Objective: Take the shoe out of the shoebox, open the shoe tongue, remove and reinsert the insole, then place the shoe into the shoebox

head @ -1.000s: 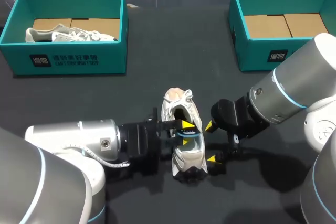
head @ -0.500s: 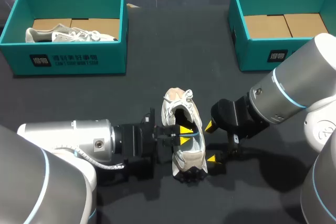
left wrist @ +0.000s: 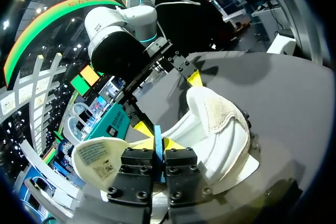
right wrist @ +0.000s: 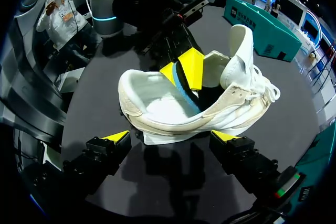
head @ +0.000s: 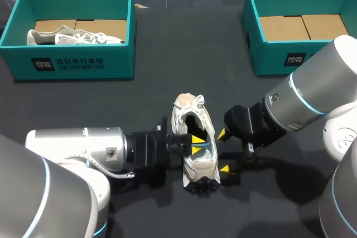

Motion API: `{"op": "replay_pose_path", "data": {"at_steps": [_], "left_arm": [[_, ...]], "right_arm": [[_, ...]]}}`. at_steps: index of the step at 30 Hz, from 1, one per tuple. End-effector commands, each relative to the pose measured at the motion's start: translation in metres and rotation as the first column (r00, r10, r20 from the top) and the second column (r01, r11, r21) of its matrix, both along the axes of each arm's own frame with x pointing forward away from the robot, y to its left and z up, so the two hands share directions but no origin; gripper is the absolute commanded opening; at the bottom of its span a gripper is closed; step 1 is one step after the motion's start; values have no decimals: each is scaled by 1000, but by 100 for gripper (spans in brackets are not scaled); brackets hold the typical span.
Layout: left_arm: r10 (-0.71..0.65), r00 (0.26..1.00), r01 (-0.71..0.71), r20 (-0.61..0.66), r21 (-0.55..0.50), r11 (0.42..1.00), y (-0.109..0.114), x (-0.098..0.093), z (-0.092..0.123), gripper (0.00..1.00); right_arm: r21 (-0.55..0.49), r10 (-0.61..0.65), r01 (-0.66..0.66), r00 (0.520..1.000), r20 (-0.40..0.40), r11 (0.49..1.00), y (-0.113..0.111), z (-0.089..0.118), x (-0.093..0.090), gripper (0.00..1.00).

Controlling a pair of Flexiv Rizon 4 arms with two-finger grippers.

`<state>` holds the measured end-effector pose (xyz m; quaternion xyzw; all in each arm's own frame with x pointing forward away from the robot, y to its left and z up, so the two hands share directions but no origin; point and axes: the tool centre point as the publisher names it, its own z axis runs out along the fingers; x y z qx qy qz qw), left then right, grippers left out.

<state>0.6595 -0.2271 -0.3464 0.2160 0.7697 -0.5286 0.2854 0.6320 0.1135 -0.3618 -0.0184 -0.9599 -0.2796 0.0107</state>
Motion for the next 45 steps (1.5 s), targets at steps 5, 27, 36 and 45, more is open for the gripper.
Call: {"op": "replay_pose_path", "data": {"at_steps": [5,27,36,45], "left_arm": [[-3,999,3,-49,4,1000,-7,2,0,0],[-62,989,66,-137,23,998,-3,-23,17,0],[-33,994,43,-105,96,994,-8,-13,-7,0],[-42,990,52,-137,74,996,-5,-16,3,8]], "right_arm": [[1,-1,1,1000,2,1000,0,0,-1,100],[1,-1,1,1000,2,1000,0,0,-1,100],[1,-1,1,1000,2,1000,0,0,-1,100],[1,-1,1,1000,2,1000,0,0,-1,100]]}}
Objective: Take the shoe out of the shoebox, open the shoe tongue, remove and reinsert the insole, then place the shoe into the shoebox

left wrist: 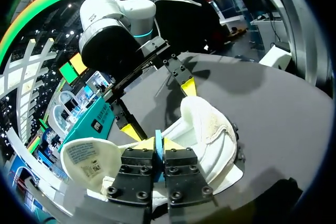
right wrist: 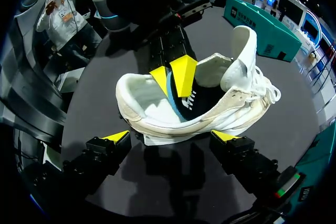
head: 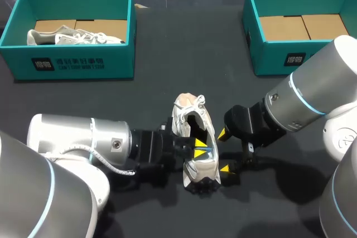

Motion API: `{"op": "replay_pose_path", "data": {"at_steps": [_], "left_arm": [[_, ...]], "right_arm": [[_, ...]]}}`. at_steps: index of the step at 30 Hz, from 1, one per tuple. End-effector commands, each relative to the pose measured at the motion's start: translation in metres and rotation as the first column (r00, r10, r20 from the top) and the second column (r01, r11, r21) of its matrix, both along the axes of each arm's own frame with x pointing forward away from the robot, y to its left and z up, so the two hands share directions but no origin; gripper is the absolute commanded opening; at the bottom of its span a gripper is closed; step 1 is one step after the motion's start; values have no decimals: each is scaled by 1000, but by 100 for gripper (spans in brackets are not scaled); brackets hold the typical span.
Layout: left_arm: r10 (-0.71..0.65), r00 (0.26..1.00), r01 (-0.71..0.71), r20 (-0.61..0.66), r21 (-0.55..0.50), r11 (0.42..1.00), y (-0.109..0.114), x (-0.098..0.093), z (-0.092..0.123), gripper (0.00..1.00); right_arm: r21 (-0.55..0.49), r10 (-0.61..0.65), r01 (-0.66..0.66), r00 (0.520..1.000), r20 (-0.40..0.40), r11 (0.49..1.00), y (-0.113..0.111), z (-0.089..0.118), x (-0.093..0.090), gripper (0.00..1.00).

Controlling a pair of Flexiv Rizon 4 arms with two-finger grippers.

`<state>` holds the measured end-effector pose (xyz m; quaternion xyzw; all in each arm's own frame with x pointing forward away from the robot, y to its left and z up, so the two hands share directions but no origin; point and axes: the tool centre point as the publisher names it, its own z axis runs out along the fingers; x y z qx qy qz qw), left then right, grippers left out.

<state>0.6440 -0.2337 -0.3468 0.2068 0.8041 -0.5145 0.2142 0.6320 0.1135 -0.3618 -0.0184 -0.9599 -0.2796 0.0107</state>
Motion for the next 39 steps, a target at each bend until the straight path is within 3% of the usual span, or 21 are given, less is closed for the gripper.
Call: {"op": "replay_pose_path", "data": {"at_steps": [1,3,6,17,30,39], "left_arm": [[-13,1000,13,-13,-14,1000,2,-2,6,12],[-14,1000,14,-16,-13,1000,3,-3,11,24],[-18,999,18,-26,-12,1000,5,-5,17,30],[-46,997,48,-55,37,998,13,-12,34,33],[-127,987,137,-97,104,985,29,-17,50,36],[-172,980,189,-104,174,967,38,-11,59,35]], "right_arm": [[1,-1,1,1000,2,1000,0,0,-1,100],[1,-1,1,1000,2,1000,0,0,-1,100],[1,-1,1,1000,2,1000,0,0,-1,100],[0,-4,4,1000,5,1000,-5,5,-3,100],[-9,-40,40,999,7,999,-43,25,-8,100],[-19,-25,25,1000,15,1000,-65,34,-3,100]]}}
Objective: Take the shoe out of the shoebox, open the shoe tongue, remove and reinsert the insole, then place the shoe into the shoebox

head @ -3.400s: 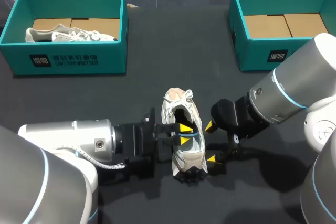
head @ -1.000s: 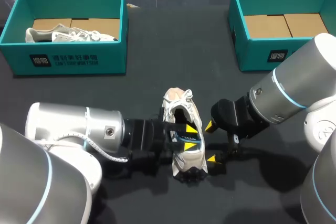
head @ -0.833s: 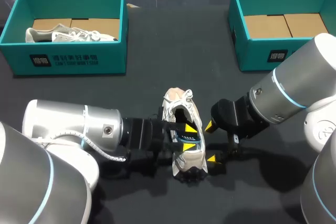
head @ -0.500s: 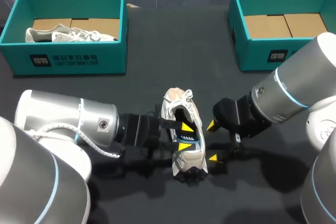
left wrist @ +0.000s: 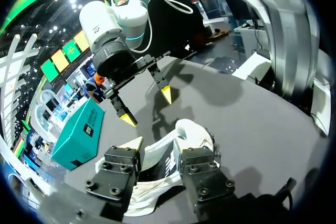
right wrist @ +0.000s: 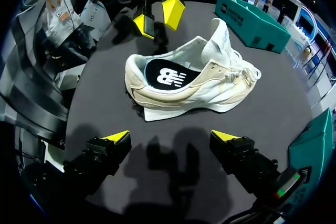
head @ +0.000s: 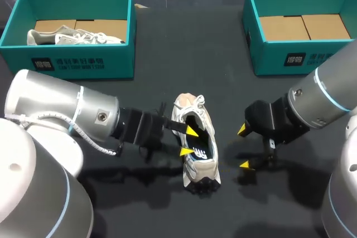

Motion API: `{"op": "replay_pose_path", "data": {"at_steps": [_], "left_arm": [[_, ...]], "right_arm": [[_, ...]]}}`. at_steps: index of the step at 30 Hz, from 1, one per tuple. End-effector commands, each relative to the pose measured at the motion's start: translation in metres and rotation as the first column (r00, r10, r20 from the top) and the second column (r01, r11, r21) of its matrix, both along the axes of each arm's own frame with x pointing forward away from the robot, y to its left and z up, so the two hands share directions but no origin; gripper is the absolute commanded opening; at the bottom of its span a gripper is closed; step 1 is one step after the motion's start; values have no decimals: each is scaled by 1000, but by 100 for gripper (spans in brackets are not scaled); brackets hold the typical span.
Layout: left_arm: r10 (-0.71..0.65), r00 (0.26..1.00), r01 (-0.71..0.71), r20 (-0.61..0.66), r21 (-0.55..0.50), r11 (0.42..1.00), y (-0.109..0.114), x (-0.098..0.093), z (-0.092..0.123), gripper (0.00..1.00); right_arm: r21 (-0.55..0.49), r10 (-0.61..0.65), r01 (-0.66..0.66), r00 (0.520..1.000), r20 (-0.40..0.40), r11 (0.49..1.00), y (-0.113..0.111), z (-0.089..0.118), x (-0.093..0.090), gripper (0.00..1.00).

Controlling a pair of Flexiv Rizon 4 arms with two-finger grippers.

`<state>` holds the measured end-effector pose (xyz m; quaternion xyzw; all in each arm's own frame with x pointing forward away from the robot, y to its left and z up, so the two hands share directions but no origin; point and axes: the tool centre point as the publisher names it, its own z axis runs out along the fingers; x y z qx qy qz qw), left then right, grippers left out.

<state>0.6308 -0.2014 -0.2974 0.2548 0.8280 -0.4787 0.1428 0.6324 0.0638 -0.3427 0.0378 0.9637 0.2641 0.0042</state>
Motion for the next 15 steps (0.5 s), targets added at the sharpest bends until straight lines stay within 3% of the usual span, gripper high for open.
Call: {"op": "replay_pose_path", "data": {"at_steps": [1,9,10,12,15], "left_arm": [[-66,997,68,-33,56,996,6,3,10,36],[-136,991,136,-16,108,985,14,11,21,33],[-144,990,144,-10,116,983,15,13,23,27],[-158,987,157,-5,132,979,17,15,25,0],[-190,982,188,-5,162,969,20,16,26,0]], "right_arm": [[12,22,-21,1000,-13,1000,-16,15,-3,100],[12,22,-21,1000,-13,1000,-16,15,-3,100],[12,22,-21,1000,-13,1000,-16,15,-3,100],[12,22,-21,1000,-13,1000,-16,15,-3,100],[12,22,-21,1000,-13,1000,-16,15,-3,100]]}}
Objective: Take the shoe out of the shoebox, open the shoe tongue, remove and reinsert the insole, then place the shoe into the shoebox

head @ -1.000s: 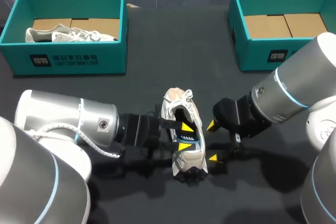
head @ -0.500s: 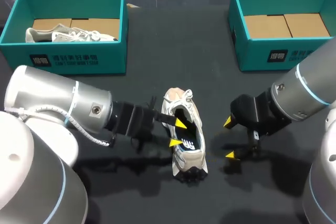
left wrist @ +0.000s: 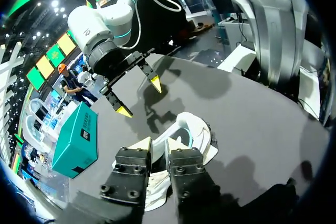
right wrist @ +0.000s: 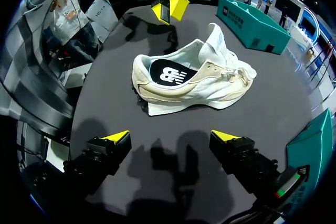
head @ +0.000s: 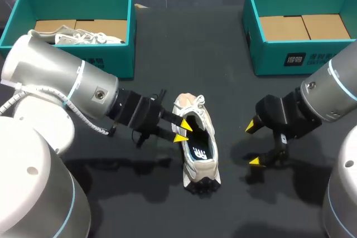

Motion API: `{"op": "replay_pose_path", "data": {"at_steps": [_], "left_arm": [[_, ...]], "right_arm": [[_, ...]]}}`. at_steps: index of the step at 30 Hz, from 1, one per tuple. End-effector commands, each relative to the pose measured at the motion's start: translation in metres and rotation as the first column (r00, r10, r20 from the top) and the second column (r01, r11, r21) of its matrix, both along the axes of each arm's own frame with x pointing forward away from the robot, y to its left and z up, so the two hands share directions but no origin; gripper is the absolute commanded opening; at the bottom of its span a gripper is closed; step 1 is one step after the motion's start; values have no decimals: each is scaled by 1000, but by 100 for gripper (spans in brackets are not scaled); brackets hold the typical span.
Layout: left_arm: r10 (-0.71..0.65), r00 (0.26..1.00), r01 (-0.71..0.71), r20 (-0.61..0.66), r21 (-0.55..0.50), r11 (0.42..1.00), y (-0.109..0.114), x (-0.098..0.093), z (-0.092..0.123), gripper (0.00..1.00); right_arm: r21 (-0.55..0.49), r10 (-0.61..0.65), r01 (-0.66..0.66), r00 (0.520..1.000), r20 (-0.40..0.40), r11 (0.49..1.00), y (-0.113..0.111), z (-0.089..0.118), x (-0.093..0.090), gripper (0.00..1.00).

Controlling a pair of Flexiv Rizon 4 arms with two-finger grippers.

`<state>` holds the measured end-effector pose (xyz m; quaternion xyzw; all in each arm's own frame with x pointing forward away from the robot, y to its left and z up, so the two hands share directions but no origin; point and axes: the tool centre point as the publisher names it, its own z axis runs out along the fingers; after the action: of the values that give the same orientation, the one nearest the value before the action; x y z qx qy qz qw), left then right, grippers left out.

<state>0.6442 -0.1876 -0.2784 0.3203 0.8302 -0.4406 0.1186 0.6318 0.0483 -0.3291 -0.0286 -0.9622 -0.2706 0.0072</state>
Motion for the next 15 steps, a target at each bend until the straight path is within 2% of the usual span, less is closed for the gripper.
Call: {"op": "replay_pose_path", "data": {"at_steps": [1,4,13,15], "left_arm": [[-82,996,84,-34,82,993,8,2,8,0],[-108,994,111,-33,117,987,12,3,10,0],[-111,993,115,-39,109,987,14,4,12,0],[-111,993,115,-39,109,987,14,4,12,0]], "right_arm": [[-2,-2,2,1000,3,1000,-1,1,-2,100],[-2,-2,2,1000,3,1000,-1,1,-2,100],[-2,-2,2,1000,3,1000,-1,1,-2,100],[-10,-25,25,1000,-1,1000,-8,3,-1,100]]}}
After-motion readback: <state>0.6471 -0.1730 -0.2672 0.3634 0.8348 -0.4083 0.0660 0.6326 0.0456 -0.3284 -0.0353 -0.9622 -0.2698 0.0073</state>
